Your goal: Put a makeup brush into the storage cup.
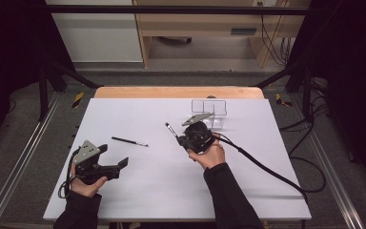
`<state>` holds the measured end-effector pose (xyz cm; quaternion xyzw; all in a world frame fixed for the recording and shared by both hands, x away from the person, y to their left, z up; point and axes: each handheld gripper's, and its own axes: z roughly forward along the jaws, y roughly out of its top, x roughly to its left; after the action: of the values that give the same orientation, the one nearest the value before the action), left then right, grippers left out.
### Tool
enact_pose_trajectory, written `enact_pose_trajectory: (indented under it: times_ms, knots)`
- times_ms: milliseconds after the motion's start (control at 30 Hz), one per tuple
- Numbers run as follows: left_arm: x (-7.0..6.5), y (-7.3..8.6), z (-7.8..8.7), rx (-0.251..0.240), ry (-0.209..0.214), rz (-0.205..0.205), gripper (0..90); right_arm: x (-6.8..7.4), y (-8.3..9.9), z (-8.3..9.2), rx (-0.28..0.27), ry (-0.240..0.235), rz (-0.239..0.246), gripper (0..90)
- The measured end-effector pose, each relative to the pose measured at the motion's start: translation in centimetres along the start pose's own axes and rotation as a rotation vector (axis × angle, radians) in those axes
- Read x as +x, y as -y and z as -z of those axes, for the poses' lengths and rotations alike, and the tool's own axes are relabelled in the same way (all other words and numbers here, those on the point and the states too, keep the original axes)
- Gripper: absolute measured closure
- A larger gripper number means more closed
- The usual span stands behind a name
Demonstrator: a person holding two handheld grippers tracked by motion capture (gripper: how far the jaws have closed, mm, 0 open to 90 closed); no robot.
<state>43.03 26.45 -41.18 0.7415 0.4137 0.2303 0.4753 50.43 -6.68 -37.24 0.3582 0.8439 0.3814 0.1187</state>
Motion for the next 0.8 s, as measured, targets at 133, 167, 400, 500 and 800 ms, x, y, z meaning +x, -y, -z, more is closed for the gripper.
enact_pose_trajectory:
  times_ms: [133,167,400,500,800]
  knots:
    - [0.0,0.0,0.0,0.0,0.0,0.002,5.5,-0.2,0.0,0.9,-0.063,0.008,-0.016,84.3]
    - [0.0,0.0,0.0,0.0,0.0,0.002,5.5,-0.3,0.0,1.0,-0.078,0.013,-0.019,84.3]
    - [0.0,0.0,0.0,0.0,0.001,0.002,5.5,-0.7,0.2,2.3,-0.165,0.028,-0.046,84.3]
    - [0.0,0.0,0.0,0.0,0.001,0.002,5.5,-1.0,0.2,3.0,-0.202,0.035,-0.061,84.3]
    - [0.0,0.0,-0.1,0.001,0.001,0.002,5.5,-1.9,0.3,4.8,-0.314,0.073,-0.104,84.3]
